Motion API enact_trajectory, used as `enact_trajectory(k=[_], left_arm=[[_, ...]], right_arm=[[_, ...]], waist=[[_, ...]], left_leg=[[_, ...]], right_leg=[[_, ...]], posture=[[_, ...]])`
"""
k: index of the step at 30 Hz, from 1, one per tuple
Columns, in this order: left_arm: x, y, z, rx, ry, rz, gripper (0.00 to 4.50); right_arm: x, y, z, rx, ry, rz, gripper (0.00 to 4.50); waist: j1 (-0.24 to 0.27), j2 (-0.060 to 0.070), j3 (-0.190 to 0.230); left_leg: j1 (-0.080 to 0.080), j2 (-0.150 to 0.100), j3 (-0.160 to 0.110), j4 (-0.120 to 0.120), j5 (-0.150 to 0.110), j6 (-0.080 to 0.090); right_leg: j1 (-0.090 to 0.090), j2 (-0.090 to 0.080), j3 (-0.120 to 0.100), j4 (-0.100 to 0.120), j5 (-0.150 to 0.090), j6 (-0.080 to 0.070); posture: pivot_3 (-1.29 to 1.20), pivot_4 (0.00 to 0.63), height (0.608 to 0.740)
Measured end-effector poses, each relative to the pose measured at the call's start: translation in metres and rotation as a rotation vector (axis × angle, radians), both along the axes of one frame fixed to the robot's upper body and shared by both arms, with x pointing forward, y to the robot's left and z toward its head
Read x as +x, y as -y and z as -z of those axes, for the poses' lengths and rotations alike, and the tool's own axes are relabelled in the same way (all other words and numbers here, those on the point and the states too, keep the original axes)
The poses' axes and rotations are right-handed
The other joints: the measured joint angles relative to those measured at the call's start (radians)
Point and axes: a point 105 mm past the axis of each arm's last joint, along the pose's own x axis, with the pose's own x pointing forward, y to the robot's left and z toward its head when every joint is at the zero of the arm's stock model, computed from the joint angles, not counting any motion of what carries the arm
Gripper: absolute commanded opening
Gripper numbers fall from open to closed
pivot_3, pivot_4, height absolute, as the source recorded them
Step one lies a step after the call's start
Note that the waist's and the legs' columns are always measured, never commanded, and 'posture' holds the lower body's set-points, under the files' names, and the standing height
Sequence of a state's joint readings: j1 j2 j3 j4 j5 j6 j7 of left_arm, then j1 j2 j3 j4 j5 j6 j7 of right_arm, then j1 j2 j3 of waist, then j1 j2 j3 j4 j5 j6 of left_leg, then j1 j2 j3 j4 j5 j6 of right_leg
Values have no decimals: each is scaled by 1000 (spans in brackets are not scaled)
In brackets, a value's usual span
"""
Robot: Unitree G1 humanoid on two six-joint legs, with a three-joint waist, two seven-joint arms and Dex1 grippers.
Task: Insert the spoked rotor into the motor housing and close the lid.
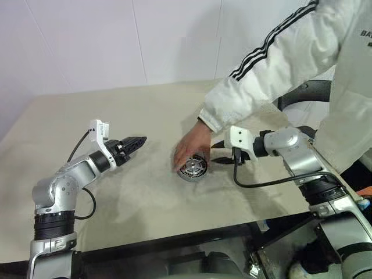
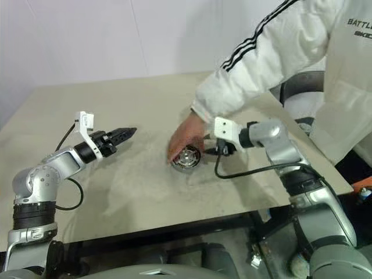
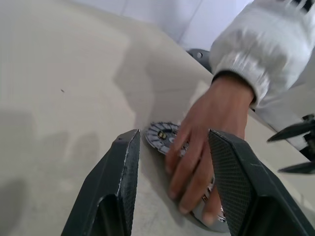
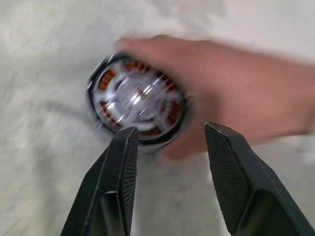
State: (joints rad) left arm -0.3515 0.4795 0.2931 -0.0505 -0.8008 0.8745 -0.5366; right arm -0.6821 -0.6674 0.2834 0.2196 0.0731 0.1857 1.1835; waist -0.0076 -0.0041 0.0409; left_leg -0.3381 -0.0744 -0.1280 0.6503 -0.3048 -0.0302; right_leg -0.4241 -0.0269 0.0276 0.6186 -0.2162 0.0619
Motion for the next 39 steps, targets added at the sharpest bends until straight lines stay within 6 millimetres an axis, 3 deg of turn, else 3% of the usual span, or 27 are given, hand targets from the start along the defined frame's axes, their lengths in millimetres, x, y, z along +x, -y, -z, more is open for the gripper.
enact_trajectory(k=[8, 15, 39], left_arm=[[-4, -1, 6, -9, -26, -9, 2325], [0, 4, -2, -10, -1, 13, 2325], [1, 5, 3, -8, -15, 20, 2325]], right_arm=[[-10, 10, 22, 22, -90, 58, 2221], [-11, 8, 17, 20, -69, 57, 2221], [-19, 10, 18, -2, -94, 29, 2221]], waist=[[13, 0, 0], [20, 0, 0], [20, 0, 0]], left_leg=[[0, 0, 1, 0, 0, 0], [0, 0, 1, 1, 0, 0], [0, 0, 1, 1, 0, 0]], right_leg=[[-1, 0, 1, 0, 0, 0], [0, 0, 0, 1, 0, 0], [0, 0, 0, 1, 0, 0]], posture=[[0, 0, 740], [0, 0, 740], [0, 0, 740]])
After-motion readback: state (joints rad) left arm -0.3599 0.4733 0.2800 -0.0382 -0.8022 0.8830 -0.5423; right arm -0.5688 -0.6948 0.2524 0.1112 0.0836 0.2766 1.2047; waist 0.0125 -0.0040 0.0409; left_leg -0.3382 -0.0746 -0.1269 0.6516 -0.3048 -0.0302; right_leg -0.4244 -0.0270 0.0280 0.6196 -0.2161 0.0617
